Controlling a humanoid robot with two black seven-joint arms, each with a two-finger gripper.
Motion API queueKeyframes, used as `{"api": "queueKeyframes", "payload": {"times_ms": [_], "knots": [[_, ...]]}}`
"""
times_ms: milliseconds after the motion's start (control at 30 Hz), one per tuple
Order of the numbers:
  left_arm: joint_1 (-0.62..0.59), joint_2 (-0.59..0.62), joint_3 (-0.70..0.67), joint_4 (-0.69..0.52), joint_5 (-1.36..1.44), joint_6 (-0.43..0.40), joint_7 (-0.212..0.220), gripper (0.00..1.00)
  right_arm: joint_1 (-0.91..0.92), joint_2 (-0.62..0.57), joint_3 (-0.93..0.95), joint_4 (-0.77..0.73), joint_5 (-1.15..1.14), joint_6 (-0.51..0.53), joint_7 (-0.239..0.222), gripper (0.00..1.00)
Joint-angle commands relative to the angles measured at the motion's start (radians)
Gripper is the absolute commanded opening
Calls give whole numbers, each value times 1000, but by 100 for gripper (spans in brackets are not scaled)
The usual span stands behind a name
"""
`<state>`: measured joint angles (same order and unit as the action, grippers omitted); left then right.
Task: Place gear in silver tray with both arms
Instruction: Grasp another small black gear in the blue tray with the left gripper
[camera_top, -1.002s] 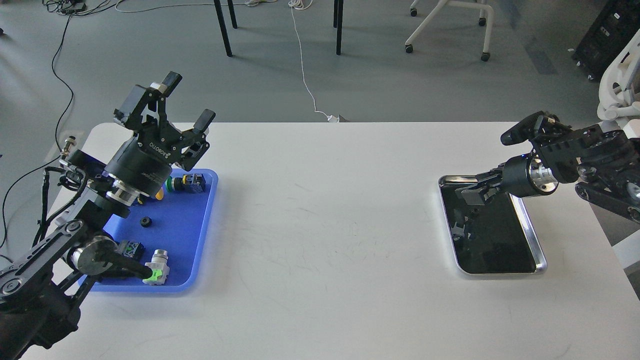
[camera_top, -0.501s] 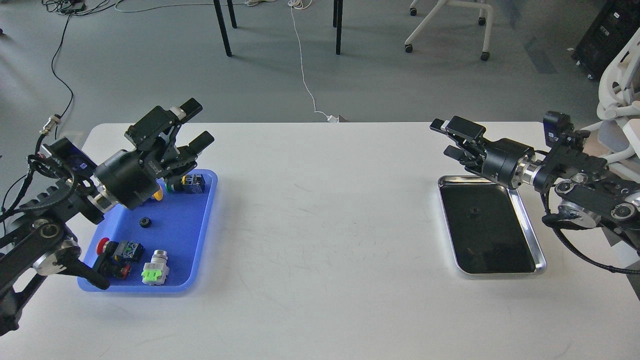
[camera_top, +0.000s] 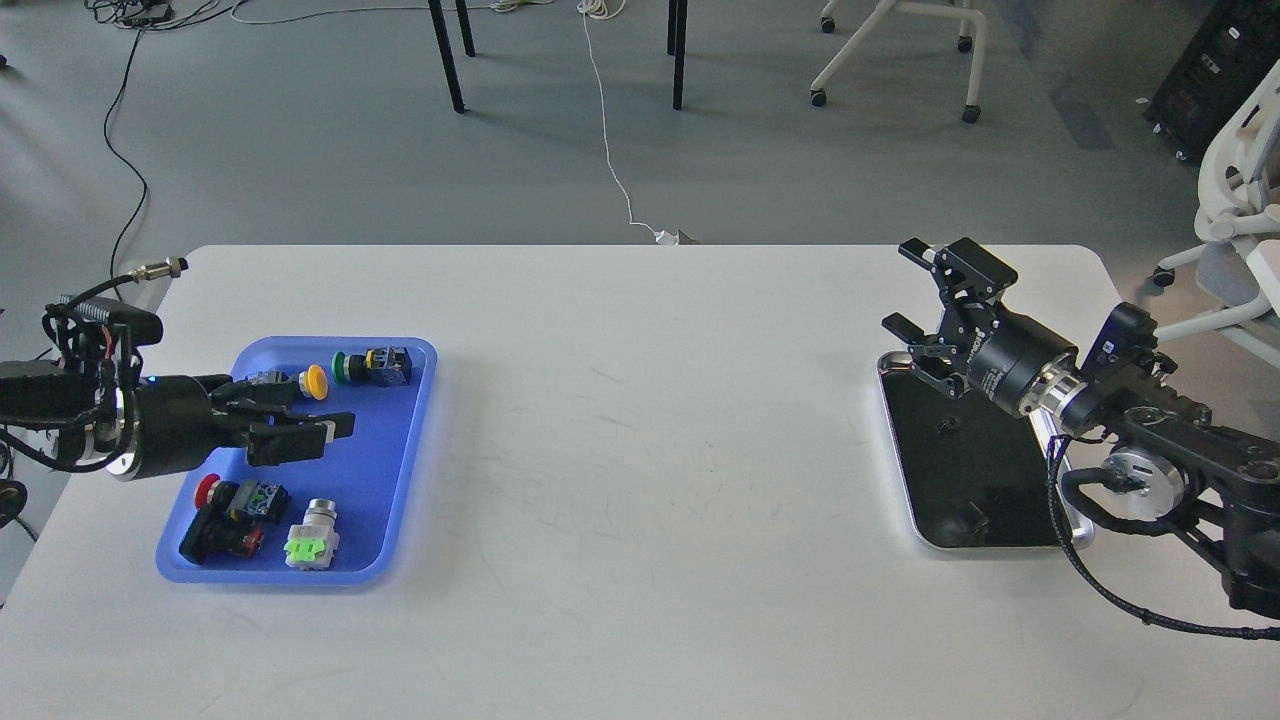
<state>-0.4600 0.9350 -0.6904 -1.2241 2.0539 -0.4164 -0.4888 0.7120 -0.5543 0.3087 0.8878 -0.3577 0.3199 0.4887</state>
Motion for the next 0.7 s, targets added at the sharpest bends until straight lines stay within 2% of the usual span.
{"api": "queueKeyframes", "payload": {"times_ms": [0, 200, 434, 668], "knots": [[-61, -41, 92, 76, 38, 31, 0, 98, 0, 1, 1, 2, 0, 1, 0, 97], [-134, -105, 183, 225, 41, 62, 0, 96, 0, 1, 1, 2, 0, 1, 0, 97], [-177, -123, 252, 296, 58, 68, 0, 94, 3, -1, 1, 13, 0, 1, 0, 97], [-177, -151, 276, 350, 60, 68, 0, 86, 3, -4, 6, 13, 0, 1, 0, 97]]}}
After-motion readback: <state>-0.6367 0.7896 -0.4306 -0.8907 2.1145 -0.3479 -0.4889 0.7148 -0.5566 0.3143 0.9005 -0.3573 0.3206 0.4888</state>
